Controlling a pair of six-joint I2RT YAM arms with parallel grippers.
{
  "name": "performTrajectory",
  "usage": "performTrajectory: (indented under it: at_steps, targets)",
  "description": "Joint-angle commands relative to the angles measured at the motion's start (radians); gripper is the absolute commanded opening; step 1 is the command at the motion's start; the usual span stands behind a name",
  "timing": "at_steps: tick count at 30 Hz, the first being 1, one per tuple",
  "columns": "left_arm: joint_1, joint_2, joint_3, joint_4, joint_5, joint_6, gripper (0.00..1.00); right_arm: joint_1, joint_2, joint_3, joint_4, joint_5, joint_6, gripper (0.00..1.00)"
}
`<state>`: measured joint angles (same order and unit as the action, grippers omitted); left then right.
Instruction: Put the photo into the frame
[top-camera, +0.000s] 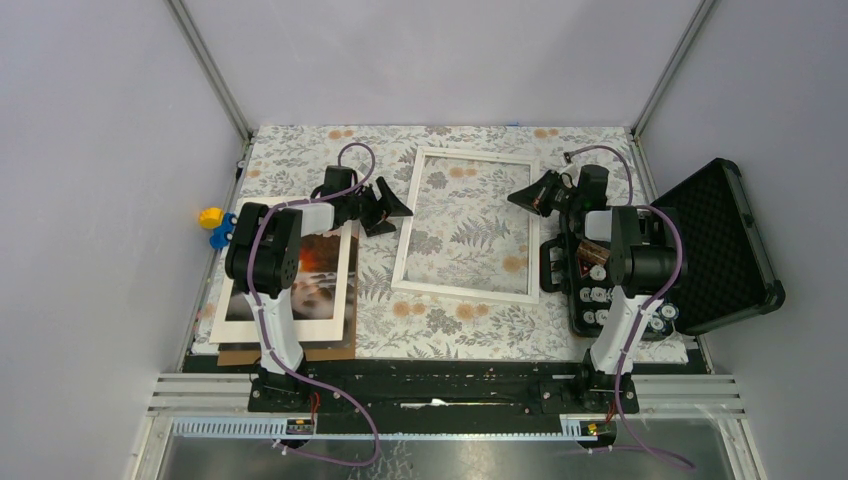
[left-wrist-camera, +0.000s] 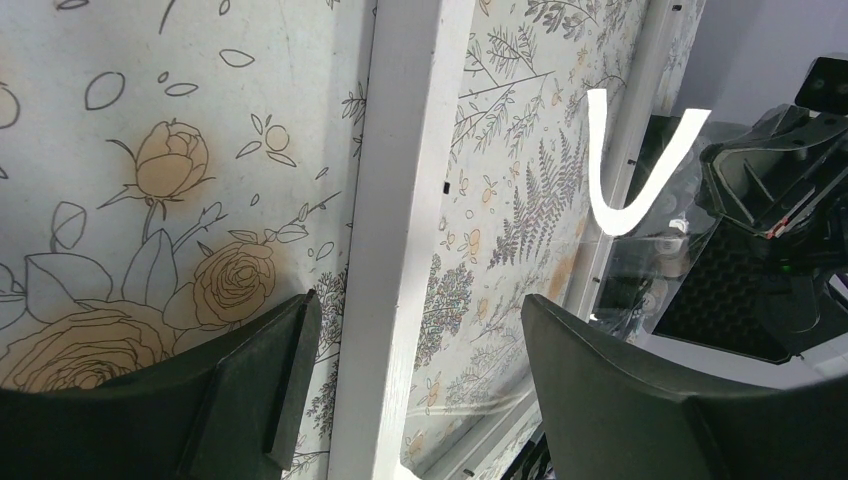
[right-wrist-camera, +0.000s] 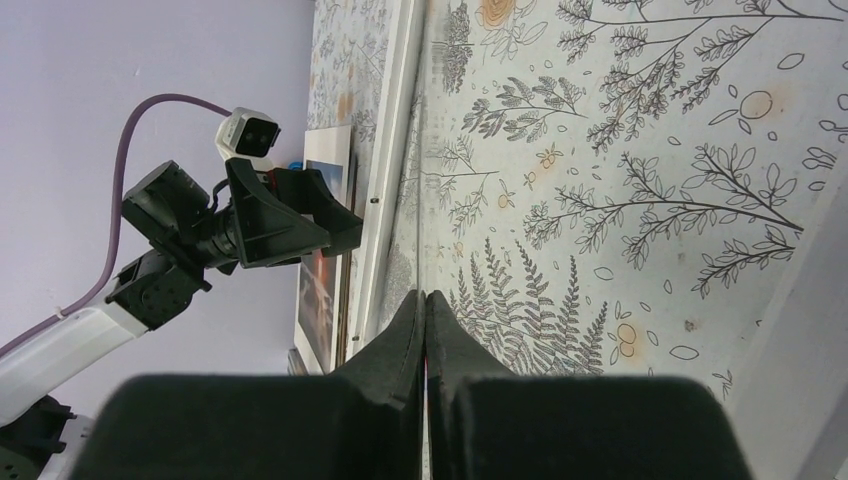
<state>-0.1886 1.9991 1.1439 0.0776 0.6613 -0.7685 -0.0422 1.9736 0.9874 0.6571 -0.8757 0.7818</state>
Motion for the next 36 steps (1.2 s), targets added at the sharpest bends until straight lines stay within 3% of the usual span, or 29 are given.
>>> performTrajectory:
  at_steps: [1,4,6,12,17,19,22,24,36]
  targets:
    - [-0.003,0.022,0.019,0.015,-0.016,0.012,0.81,0.002,0.006,0.038,0.035,-0.030,-0.011,0.00]
    - [-0.003,0.023,0.016,0.014,-0.015,0.012,0.81,0.002,-0.004,0.028,0.002,-0.017,-0.019,0.00]
    - [-0.003,0.026,0.019,0.016,-0.011,0.010,0.81,0.002,-0.008,0.046,-0.095,0.015,-0.051,0.12]
    - [-0.013,0.035,0.017,0.028,-0.002,0.000,0.81,0.033,0.034,0.101,-0.135,0.005,-0.013,0.30]
    - [-0.014,0.033,0.014,0.028,-0.003,0.002,0.81,0.037,0.051,0.153,-0.208,0.034,-0.056,0.33]
    - [-0.014,0.032,0.018,0.028,-0.005,0.004,0.80,0.037,0.050,0.159,-0.227,0.037,-0.072,0.28]
    - [-0.014,0.032,0.020,0.026,-0.007,0.005,0.80,0.038,0.034,0.146,-0.225,0.032,-0.080,0.06]
    - [-0.014,0.030,0.019,0.025,-0.009,0.006,0.80,0.037,0.005,0.122,-0.196,0.022,-0.071,0.00]
    - [-0.006,0.032,0.021,0.022,-0.014,0.009,0.80,0.038,-0.150,-0.021,-0.007,0.005,-0.047,0.00]
